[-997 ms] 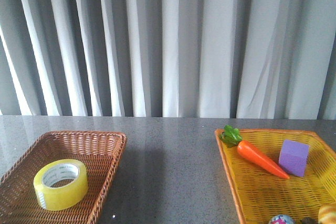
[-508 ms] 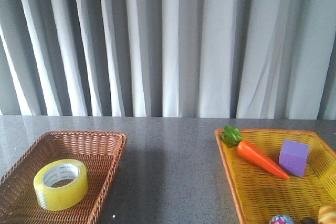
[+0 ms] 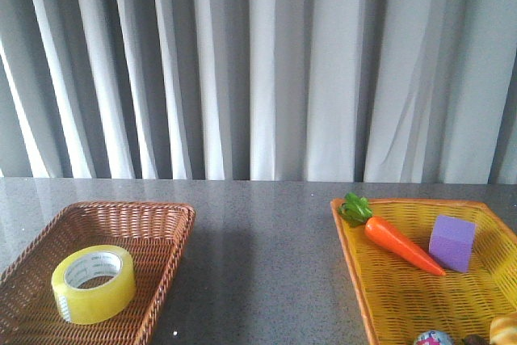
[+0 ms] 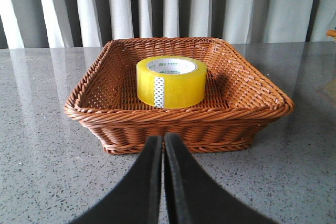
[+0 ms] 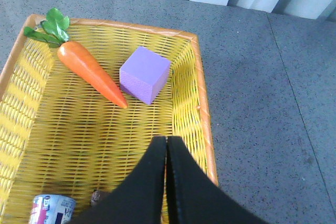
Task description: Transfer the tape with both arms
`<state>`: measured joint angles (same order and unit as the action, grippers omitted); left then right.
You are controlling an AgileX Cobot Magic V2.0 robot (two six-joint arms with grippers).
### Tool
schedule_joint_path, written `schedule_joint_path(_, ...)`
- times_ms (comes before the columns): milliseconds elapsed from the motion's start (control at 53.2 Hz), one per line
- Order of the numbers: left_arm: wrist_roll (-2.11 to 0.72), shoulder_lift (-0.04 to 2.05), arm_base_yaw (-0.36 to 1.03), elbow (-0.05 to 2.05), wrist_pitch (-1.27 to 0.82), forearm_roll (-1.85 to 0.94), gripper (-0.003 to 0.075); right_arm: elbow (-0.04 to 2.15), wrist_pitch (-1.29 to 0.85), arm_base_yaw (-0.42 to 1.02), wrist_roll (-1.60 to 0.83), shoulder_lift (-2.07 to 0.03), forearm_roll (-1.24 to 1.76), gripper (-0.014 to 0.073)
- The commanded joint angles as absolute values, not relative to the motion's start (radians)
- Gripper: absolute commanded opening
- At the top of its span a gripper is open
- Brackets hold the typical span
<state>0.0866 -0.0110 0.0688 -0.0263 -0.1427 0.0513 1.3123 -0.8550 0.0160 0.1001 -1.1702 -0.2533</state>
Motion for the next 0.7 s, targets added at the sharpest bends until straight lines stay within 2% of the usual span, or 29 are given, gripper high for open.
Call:
schedule_joint_path(0,0.093,-0.028,0.074,-0.003,-0.068,0.041,-0.0007,1.338,-0.799,0.011,0.1,-1.151,-0.271,-0.0009)
schedule_joint_path(470,0.093,-0.028,0.074,-0.003,-0.068,0.041,-0.0007,1.338,-0.804,0.011,0.1,-1.119,-0.169,-0.0009)
schedule_joint_path(583,0.093,-0.028,0.074,-0.003,-0.068,0.041,-0.0007,1.288,-0.757,0.011,0.085,-1.022,-0.028,-0.0009)
schedule_joint_path(677,0.093,-0.028,0.074,-0.003,-0.068,0.041,-0.0007,1.159,-0.602,0.011,0.017,-0.885,0.034,-0.0009)
